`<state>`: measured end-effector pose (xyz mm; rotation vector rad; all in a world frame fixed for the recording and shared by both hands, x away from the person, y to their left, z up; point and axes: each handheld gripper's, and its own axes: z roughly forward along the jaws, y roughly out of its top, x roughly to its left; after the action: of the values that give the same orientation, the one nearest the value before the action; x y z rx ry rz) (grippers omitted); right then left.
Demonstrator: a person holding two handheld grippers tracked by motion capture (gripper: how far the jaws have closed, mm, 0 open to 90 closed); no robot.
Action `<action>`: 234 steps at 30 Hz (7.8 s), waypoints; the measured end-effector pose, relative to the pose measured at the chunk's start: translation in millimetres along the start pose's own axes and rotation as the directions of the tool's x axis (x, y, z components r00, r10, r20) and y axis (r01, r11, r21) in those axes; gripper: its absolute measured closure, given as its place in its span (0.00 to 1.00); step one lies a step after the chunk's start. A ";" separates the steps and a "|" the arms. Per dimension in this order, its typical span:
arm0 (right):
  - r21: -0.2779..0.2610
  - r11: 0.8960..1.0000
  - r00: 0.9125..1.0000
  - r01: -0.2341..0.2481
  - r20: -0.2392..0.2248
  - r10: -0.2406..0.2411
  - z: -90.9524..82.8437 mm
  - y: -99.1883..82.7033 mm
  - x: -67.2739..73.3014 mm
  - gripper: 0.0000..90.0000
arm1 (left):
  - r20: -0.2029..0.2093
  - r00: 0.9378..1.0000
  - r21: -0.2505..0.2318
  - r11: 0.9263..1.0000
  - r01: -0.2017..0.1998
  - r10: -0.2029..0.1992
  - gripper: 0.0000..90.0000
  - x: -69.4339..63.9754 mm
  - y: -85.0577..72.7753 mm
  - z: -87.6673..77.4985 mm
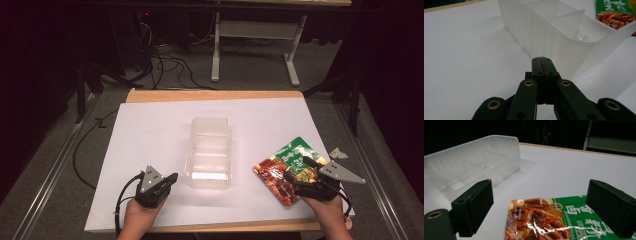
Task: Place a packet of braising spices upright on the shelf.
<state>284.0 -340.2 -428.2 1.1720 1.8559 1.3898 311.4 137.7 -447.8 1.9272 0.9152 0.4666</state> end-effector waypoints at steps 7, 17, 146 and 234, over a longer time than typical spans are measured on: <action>-0.007 1.000 0.999 -0.026 0.039 0.026 -16.7 -5.8 -6.8 0.10 | 0.038 0.999 0.037 0.999 -0.022 0.021 1.00 -6.3 4.1 15.9; 0.010 1.000 0.999 -0.030 0.044 0.029 -12.6 -7.3 -10.6 0.11 | 0.030 0.999 0.022 1.000 -0.014 0.013 1.00 -3.7 2.9 10.7; 0.168 0.896 0.911 -0.411 0.101 0.399 -3.2 -34.6 -112.1 1.00 | -0.080 0.994 0.054 0.996 -0.068 0.072 0.25 15.7 -28.6 -17.4; -0.178 0.978 0.986 0.113 -0.099 -0.132 -38.3 65.3 24.9 1.00 | -0.089 0.992 0.003 0.996 -0.093 0.093 0.25 14.2 -26.8 -23.5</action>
<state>261.8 -330.8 -352.2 0.8962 1.8086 1.5367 294.7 170.1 -459.7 1.9671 0.8837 0.6122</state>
